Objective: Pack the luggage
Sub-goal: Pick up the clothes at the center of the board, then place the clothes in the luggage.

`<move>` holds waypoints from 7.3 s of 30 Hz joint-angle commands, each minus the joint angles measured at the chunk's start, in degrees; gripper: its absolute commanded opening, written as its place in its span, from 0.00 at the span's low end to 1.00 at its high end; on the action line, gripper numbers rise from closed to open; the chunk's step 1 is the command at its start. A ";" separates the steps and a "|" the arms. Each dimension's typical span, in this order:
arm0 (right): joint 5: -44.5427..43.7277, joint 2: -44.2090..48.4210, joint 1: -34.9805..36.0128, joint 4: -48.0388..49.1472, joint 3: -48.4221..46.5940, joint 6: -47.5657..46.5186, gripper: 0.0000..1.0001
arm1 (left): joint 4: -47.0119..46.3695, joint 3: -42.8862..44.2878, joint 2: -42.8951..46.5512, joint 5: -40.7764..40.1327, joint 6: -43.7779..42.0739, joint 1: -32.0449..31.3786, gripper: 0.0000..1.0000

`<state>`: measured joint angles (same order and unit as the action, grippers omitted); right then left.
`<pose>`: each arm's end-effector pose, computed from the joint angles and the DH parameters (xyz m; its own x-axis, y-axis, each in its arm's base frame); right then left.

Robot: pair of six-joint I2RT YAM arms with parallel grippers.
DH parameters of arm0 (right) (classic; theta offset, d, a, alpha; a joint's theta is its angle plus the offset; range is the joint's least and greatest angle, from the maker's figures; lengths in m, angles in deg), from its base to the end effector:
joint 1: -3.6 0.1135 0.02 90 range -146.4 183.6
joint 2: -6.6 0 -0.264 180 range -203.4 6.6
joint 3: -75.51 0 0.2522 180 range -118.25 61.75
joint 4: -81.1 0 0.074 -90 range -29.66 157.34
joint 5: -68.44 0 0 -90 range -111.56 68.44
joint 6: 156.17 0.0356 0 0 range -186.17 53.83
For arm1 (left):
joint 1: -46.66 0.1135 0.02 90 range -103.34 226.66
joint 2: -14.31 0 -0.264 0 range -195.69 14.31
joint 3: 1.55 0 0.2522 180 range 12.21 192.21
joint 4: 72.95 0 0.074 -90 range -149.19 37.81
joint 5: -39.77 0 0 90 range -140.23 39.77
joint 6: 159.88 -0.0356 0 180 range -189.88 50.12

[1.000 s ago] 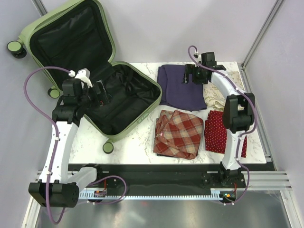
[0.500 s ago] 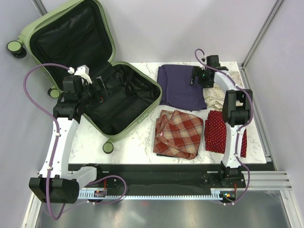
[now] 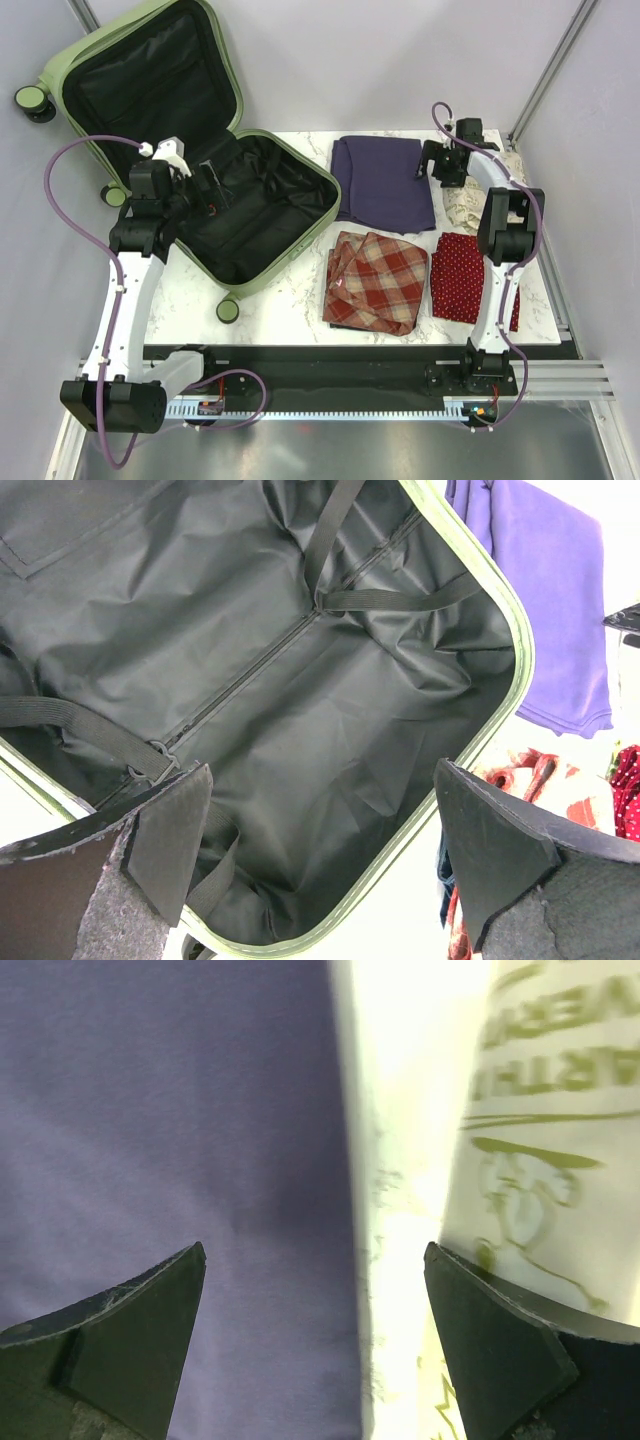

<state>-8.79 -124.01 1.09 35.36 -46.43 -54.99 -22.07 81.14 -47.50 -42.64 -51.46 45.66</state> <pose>0.5043 -0.0142 0.1875 -0.8136 0.2249 -0.5361 0.0733 0.9545 0.2892 0.2255 -0.0086 0.3814 -0.5159 -0.3043 -0.8008 -0.0330 0.9412 -0.3363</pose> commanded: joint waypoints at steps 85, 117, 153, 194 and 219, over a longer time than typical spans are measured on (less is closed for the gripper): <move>-2.67 2.64 -1.89 -3.52 6.84 3.06 0.00 | -17.88 58.51 -76.71 -11.54 7.08 -39.43 1.00; 1.38 13.80 -1.37 -6.15 -3.78 7.37 0.00 | -12.43 52.55 -61.35 -6.37 10.50 -37.86 1.00; 0.49 20.83 8.92 -8.54 -31.57 13.51 0.00 | -2.85 43.05 -37.26 -2.94 8.92 -23.53 1.00; 1.64 -6.76 40.82 20.31 -4.84 30.48 0.00 | 8.32 18.98 -13.87 -7.42 2.07 -1.82 1.00; -1.44 -13.53 41.09 3.42 -20.67 14.31 0.00 | 2.17 6.13 -29.77 -15.48 7.25 -1.99 1.00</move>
<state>-7.91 -135.64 42.56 41.72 -64.14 -36.24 -16.73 85.31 -74.84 -51.77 -45.04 43.54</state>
